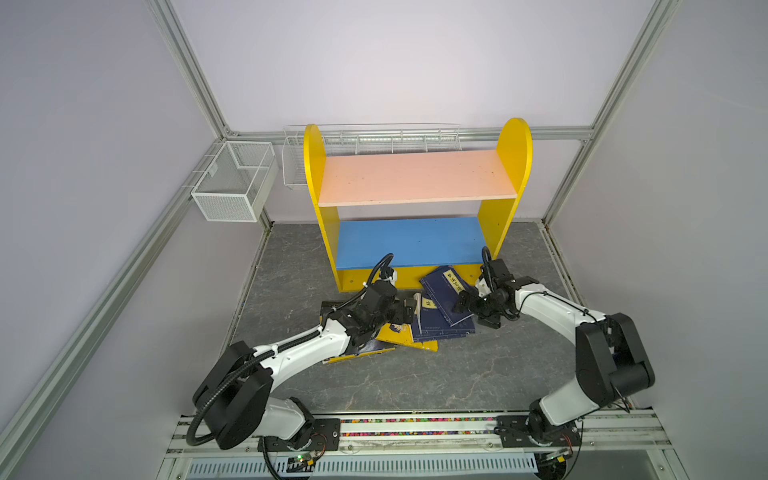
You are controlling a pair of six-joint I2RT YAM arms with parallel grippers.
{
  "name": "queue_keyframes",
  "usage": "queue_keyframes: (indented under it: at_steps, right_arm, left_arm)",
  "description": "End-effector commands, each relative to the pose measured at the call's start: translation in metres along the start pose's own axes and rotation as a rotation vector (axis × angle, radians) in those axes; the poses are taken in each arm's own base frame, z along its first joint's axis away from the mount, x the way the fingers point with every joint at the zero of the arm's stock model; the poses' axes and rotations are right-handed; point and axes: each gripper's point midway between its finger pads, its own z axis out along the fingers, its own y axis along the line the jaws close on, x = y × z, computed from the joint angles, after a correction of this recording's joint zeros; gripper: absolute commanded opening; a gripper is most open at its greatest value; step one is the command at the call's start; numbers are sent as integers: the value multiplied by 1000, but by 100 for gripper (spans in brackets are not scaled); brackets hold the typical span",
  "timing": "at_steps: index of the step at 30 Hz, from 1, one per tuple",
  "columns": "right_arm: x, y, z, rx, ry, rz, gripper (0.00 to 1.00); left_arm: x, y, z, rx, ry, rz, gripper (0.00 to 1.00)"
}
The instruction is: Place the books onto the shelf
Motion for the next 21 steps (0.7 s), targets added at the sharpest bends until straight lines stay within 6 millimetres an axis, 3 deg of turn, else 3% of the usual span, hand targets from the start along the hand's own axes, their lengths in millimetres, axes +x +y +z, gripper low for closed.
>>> queue_keyframes:
  at_steps: [1, 6, 14, 18, 21]
  right_arm:
    - [0, -8, 0, -34, 2, 81, 99]
    - [-3, -16, -3, -12, -5, 75, 100]
    - [-5, -14, -15, -29, -33, 21, 100]
    - [-9, -22, -22, -31, -51, 48, 100]
    - [0, -32, -17, -27, -29, 66, 100]
  left_arm:
    - [-19, -13, 14, 23, -5, 45, 97]
    - [-36, -29, 42, 34, 11, 119, 97]
    - [-40, -45, 86, 67, 41, 138, 98]
    - [-41, -56, 100, 73, 27, 145, 98]
    - [-39, -68, 106, 73, 14, 188, 98]
